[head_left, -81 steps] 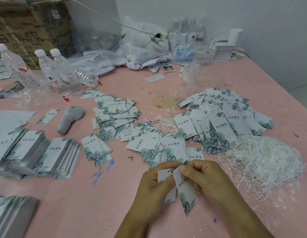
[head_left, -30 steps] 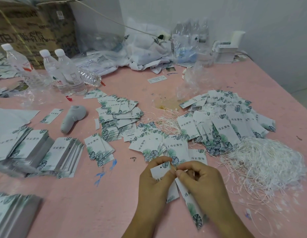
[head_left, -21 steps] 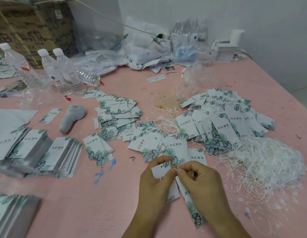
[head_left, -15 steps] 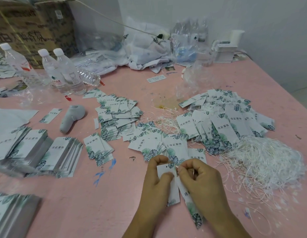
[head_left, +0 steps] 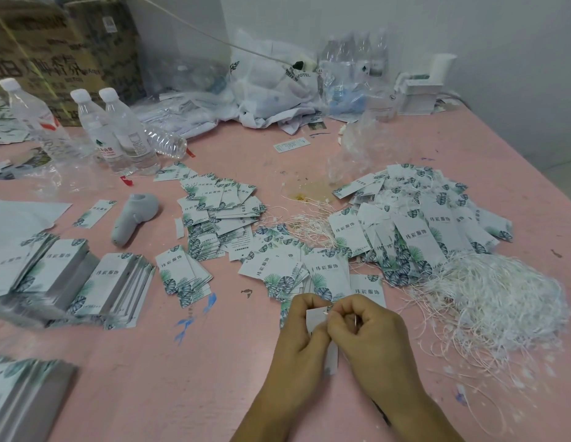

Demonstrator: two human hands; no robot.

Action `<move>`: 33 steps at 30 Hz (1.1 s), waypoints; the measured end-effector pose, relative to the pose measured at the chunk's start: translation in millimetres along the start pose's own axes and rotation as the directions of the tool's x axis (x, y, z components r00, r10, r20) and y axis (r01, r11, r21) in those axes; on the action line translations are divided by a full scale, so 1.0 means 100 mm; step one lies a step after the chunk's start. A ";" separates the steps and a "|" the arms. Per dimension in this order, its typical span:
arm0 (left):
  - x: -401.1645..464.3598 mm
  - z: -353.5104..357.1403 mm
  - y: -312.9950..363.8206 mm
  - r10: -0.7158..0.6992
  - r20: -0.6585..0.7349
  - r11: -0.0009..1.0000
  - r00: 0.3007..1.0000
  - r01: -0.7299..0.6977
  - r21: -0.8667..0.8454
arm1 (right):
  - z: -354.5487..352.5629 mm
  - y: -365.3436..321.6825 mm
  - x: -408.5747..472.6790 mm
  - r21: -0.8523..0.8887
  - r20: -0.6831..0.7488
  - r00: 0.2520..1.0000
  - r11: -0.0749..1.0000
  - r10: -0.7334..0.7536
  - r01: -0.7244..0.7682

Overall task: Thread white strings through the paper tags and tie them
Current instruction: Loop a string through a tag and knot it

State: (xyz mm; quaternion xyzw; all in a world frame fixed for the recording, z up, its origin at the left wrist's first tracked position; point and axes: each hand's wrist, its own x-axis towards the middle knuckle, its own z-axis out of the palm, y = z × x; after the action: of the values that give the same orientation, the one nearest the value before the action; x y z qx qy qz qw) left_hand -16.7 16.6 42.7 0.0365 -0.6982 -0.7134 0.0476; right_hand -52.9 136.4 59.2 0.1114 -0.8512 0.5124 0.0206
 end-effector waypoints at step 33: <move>0.21 -0.20 -0.04 -0.193 -0.124 0.640 0.973 0.029 -0.768 | -0.43 0.13 0.23 0.682 0.352 0.895 0.581 0.274 -0.446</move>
State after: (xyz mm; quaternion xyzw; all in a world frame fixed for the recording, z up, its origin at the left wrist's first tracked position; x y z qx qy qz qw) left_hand -35.0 -5.2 38.2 0.1258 -0.3220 -0.9347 0.0823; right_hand -81.8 175.8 71.3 -0.0128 -0.5661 0.7940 -0.2211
